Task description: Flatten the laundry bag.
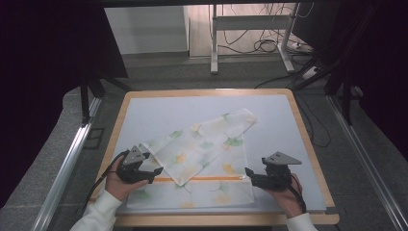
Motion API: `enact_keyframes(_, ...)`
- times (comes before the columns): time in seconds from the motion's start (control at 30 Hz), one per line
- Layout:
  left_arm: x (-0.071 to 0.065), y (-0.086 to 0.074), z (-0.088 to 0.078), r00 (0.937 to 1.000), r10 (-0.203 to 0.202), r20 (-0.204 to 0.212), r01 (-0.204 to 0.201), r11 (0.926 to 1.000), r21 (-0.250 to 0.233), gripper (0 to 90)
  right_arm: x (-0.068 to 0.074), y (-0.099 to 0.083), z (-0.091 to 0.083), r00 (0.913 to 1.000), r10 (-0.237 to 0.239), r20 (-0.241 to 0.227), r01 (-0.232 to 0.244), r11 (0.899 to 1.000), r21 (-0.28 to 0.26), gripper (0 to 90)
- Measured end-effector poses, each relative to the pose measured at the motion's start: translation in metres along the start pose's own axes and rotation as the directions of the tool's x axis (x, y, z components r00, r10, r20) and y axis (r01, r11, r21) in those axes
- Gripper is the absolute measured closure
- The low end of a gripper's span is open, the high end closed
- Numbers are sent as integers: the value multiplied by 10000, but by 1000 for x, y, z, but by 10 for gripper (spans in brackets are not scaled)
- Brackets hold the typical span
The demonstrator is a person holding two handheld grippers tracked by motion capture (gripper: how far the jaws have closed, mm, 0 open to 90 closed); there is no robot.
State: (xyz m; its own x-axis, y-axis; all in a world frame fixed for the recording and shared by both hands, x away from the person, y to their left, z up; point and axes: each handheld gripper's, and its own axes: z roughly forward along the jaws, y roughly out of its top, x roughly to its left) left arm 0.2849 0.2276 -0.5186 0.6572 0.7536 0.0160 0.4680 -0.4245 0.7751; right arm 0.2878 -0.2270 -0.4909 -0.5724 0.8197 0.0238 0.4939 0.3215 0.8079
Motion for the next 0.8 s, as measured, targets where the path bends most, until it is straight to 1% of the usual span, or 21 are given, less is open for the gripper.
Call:
enact_keyframes(0.07, 0, 0, 0, 10000, 0, 31, 0, 10000, 9, 223, 1, 1, -1, 10000, 31, -85, -32, 9999, -117, 283)
enact_keyframes(0.2, -1, 0, 0, 10000, 14, 40, -15, 10000, 29, 224, 4, 1, -2, 9998, 27, -195, -30, 9999, -121, 318)
enact_keyframes(0.27, -1, 0, 0, 10000, -14, 54, 14, 10000, 37, 224, 5, 1, -2, 9991, -1, -434, -2, 10000, -75, 353)
enact_keyframes(0.33, -1, 0, 0, 10000, -13, 77, 13, 10000, 46, 225, 6, 1, -1, 9982, -101, -596, 100, 9999, -28, 366)
enact_keyframes(0.5, -2, 0, 1, 9999, -15, 147, 14, 10000, 82, 225, 8, 0, 1, 9972, -247, -704, 260, 9995, 170, 383)
enact_keyframes(0.57, -2, 0, 0, 9998, -39, 176, 38, 10000, 58, 225, 10, 0, 3, 9964, -324, -782, 346, 9991, 263, 434)
enact_keyframes(0.63, -2, 0, 0, 9997, -82, 217, 81, 10000, 6, 226, 11, 1, 3, 9944, -353, -994, 392, 9985, 378, 498)
enact_keyframes(0.67, -2, 0, 0, 9997, -82, 217, 81, 10000, 6, 225, 11, 1, 3, 9944, -353, -994, 392, 9985, 378, 498)
enact_keyframes(0.7, -2, 0, -1, 9997, -47, 238, 47, 10000, 12, 226, 13, 1, 4, 9938, -386, -1047, 428, 9983, 383, 568)
enact_keyframes(0.73, -2, 0, -1, 9997, -47, 238, 47, 10000, 12, 226, 13, 1, 4, 9938, -386, -1047, 428, 9983, 383, 568)
enact_keyframes(0.77, -3, -1, -1, 9997, -14, 232, 13, 10000, 27, 226, 14, 2, 4, 9928, -404, -1125, 452, 9982, 405, 636)
enact_keyframes(0.8, -3, -1, -1, 9997, -14, 232, 13, 10000, 27, 226, 14, 2, 4, 9928, -404, -1125, 452, 9982, 405, 636)
